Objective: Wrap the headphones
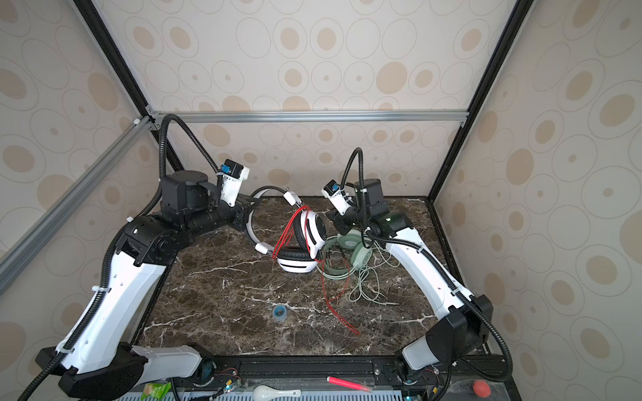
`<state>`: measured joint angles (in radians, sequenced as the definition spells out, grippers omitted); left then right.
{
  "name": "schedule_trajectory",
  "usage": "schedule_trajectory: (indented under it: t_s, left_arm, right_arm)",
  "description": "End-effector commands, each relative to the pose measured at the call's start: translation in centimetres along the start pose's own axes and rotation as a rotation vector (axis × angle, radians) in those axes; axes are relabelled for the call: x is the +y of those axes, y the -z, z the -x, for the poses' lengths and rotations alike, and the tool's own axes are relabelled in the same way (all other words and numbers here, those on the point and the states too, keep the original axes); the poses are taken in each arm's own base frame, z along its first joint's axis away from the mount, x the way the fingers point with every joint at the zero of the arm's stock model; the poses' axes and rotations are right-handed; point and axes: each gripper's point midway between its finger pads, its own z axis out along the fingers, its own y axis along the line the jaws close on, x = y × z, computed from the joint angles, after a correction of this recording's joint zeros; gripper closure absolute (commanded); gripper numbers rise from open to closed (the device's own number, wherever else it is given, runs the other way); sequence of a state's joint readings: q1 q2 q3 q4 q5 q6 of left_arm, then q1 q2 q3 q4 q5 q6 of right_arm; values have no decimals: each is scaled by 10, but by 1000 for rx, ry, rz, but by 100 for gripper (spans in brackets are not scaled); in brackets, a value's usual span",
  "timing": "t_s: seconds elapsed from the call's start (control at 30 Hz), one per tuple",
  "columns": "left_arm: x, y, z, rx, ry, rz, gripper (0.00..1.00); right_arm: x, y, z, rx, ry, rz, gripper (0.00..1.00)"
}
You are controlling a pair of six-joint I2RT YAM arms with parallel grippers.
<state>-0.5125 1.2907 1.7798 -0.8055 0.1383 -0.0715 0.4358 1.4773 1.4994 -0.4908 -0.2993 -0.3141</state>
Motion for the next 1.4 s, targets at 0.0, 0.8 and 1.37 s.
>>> schedule_trajectory:
  t_s: [0.0, 0.8, 1.37]
  left_arm:
    - [-11, 17, 39, -127, 39, -55, 100]
    - [-4, 18, 69, -174, 20, -11, 100]
    - [-5, 13, 97, -248, 31, -21, 100]
  right_arm:
    - [10, 3, 10, -64, -35, 53, 74]
    - [-21, -1, 3, -10, -90, -112, 73]
    - [3, 3, 24, -113, -29, 26, 58]
